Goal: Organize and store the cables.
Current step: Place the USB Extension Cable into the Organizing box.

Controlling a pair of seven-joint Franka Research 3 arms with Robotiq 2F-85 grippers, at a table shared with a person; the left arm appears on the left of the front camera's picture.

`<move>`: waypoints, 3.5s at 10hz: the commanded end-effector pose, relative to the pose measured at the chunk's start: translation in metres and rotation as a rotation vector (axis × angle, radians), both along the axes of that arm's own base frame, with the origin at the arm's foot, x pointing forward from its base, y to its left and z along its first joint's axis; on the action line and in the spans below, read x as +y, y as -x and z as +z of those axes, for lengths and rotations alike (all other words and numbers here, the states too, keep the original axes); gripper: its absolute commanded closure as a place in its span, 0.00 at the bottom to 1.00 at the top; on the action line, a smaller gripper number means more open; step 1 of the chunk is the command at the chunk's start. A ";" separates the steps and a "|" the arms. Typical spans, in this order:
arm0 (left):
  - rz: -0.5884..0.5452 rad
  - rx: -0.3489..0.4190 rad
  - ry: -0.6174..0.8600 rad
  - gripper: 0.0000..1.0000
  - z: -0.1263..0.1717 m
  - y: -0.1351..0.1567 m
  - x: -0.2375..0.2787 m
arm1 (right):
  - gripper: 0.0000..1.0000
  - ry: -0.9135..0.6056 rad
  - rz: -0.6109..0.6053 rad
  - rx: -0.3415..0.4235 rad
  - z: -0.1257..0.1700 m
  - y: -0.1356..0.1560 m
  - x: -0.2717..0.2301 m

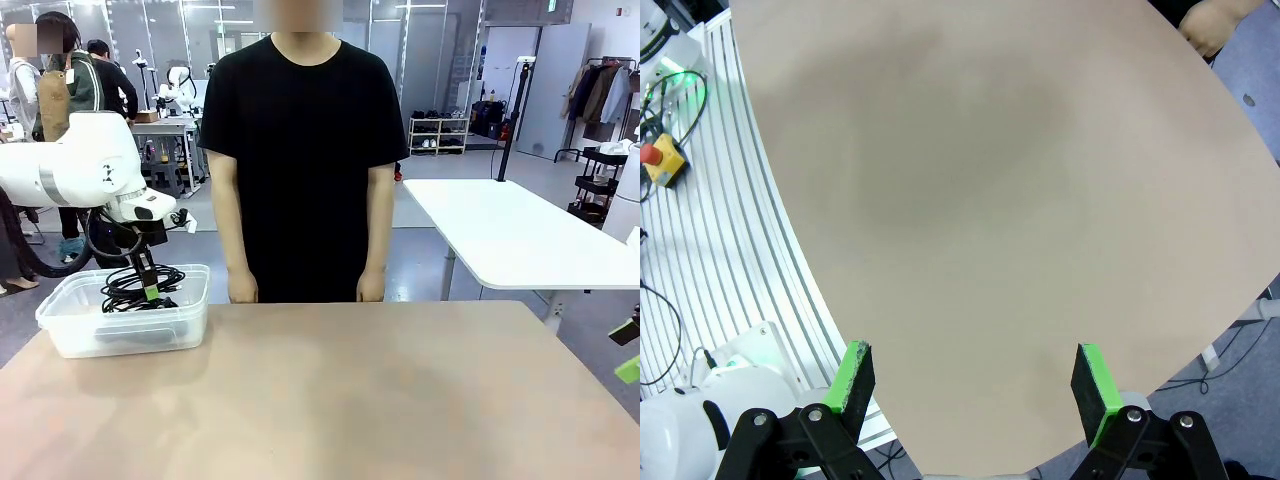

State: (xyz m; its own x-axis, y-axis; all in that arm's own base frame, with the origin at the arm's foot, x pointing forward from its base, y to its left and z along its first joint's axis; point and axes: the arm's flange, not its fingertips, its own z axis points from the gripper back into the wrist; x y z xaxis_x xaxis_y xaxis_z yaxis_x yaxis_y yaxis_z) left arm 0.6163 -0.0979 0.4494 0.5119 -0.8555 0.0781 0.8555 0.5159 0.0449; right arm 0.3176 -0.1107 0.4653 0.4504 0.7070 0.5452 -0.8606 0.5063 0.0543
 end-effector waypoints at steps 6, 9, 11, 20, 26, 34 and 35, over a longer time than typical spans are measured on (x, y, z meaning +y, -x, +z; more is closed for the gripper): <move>0.048 -0.011 -0.020 0.85 -0.003 -0.015 0.001 | 0.00 -0.008 -0.014 0.006 0.001 -0.001 0.000; 0.115 -0.014 -0.027 0.52 -0.018 -0.020 0.008 | 0.00 -0.008 -0.014 0.006 0.001 -0.001 0.000; 0.117 -0.028 -0.021 0.12 -0.016 -0.016 0.011 | 0.00 -0.008 -0.014 0.006 0.001 -0.001 0.000; 0.126 -0.016 -0.004 0.00 -0.008 -0.011 0.022 | 0.00 -0.008 -0.014 0.006 0.001 -0.001 0.000; 0.126 -0.016 -0.004 0.00 -0.008 -0.011 0.022 | 0.00 -0.008 -0.014 0.006 0.001 -0.001 0.000; 0.126 -0.016 -0.004 0.00 -0.008 -0.011 0.022 | 0.00 -0.008 -0.014 0.006 0.001 -0.001 0.000; 0.126 -0.016 -0.004 0.00 -0.008 -0.011 0.022 | 0.00 -0.008 -0.014 0.006 0.001 -0.001 0.000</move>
